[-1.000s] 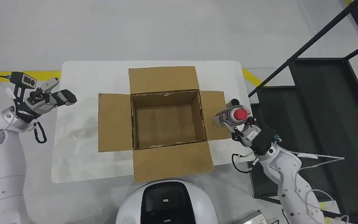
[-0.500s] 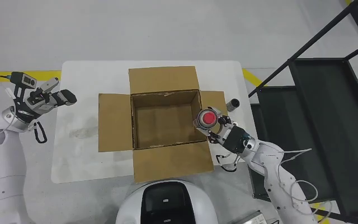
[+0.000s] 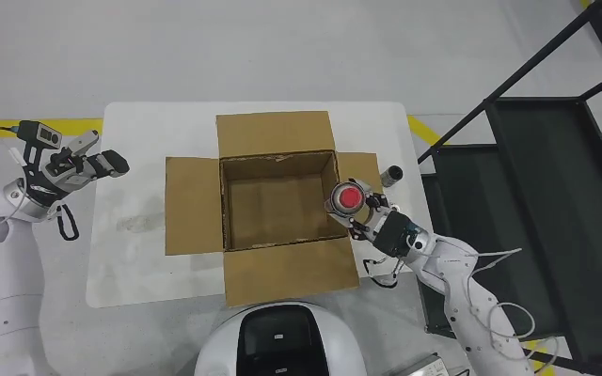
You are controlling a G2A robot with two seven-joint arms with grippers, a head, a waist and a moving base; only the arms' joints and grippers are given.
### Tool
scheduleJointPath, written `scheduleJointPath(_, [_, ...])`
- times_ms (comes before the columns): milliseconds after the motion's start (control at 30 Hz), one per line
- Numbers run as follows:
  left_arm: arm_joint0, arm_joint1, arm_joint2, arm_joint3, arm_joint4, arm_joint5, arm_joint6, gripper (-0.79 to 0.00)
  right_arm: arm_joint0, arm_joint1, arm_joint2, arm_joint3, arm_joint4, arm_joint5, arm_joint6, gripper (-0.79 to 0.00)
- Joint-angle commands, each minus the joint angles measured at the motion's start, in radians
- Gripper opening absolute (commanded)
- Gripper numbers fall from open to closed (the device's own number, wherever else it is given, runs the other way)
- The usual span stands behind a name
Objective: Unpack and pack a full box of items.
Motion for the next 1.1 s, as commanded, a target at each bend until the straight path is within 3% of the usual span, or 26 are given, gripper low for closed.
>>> scheduleJointPath(0, [0.0, 0.0, 0.0, 0.0, 0.0, 0.0, 0.0, 0.0, 0.02, 0.003, -0.003, -0.065, -0.054, 0.004, 0.156, -0.785])
scheduleJointPath(167, [0.0, 0.0, 0.0, 0.0, 0.0, 0.0, 0.0, 0.0, 0.115, -0.001, -0.087, -0.151, -0.085, -0.037, 0.459, -0.785])
scheduleJointPath(467, [0.0, 0.0, 0.0, 0.0, 0.0, 0.0, 0.0, 0.0, 0.38, -0.038, -0.326, 0.012, 0.163, -0.11, 0.946, -0.785])
scheduleJointPath(667, [0.0, 0.0, 0.0, 0.0, 0.0, 0.0, 0.0, 0.0, 0.499, -0.063, -0.457, 0.137, 0.261, -0.093, 1.136, -0.785])
scheduleJointPath(867, [0.0, 0.0, 0.0, 0.0, 0.0, 0.0, 0.0, 0.0, 0.589, -0.086, -0.558, 0.266, 0.327, -0.083, 1.219, -0.785])
scheduleJointPath(933, [0.0, 0.0, 0.0, 0.0, 0.0, 0.0, 0.0, 0.0, 0.616, -0.093, -0.583, 0.309, 0.34, -0.076, 1.233, -0.696])
scheduleJointPath(1033, [0.0, 0.0, 0.0, 0.0, 0.0, 0.0, 0.0, 0.0, 0.651, -0.103, -0.617, 0.365, 0.367, -0.08, 1.243, -0.394])
scheduleJointPath(1067, [0.0, 0.0, 0.0, 0.0, 0.0, 0.0, 0.0, 0.0, 0.659, -0.106, -0.627, 0.379, 0.373, -0.08, 1.244, -0.006])
